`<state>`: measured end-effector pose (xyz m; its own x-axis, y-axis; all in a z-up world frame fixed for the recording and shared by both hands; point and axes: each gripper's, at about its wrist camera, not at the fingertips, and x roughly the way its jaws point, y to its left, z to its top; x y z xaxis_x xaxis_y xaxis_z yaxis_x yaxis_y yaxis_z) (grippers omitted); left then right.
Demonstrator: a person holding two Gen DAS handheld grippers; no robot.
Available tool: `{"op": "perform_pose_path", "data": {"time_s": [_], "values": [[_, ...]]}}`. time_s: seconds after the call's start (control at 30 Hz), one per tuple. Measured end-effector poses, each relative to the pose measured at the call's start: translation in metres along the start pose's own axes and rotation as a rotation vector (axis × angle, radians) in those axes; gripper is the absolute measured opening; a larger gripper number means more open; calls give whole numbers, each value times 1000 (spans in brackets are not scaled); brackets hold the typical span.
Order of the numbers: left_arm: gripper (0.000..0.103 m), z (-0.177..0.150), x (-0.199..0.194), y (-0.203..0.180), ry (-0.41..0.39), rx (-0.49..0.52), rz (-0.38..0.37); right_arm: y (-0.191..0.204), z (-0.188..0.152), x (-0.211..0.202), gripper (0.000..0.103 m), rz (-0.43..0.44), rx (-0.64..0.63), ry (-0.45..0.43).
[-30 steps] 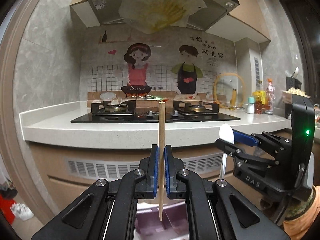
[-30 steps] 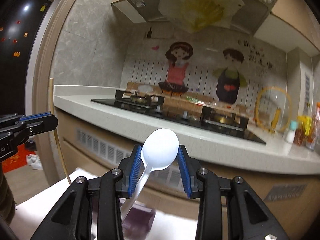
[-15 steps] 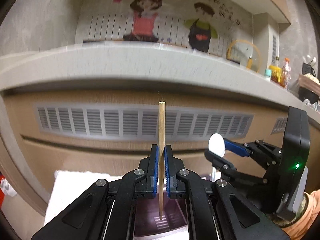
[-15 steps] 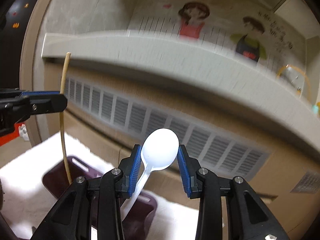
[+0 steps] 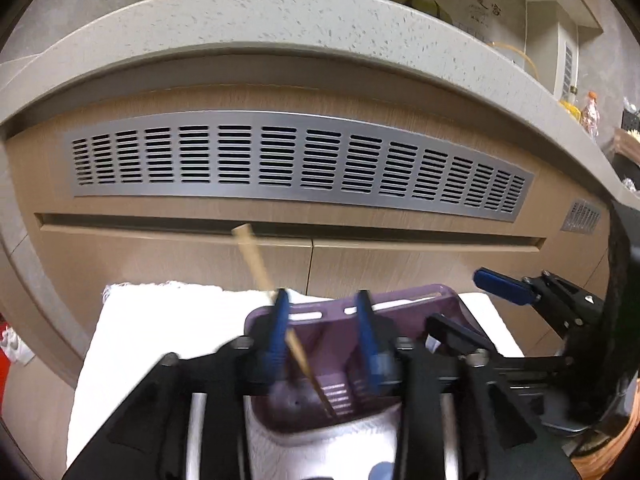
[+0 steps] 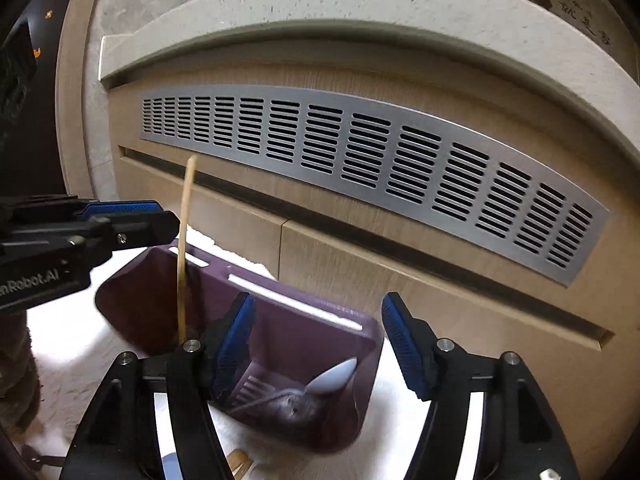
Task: Organize utensils
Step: 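Open both tools to drop the chopstick and white spoon into the caddy, then grasp the metal scoop with the left tool while the right tool grasps the blue-grey spoon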
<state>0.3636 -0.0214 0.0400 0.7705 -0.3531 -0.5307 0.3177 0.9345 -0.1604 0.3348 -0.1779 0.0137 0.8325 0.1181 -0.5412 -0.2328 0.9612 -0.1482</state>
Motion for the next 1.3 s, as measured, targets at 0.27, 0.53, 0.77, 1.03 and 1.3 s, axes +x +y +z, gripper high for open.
{"op": "perform_pose_path", "data": {"time_s": [0.27, 0.53, 0.77, 1.03, 1.3], "values": [[77, -27, -44, 16, 8, -60, 40, -2, -23, -41, 66, 32, 80, 62], [92, -90, -76, 28, 106, -92, 118, 27, -65, -70, 81, 28, 61, 136], [92, -142, -100, 32, 219, -153, 70, 53, -100, -86, 85, 51, 77, 172], [92, -181, -117, 18, 299, -89, 36, 77, -135, -97, 85, 127, 9, 220], [92, -184, -131, 32, 247, -114, 107, 93, -120, -54, 31, 198, 87, 323]]}}
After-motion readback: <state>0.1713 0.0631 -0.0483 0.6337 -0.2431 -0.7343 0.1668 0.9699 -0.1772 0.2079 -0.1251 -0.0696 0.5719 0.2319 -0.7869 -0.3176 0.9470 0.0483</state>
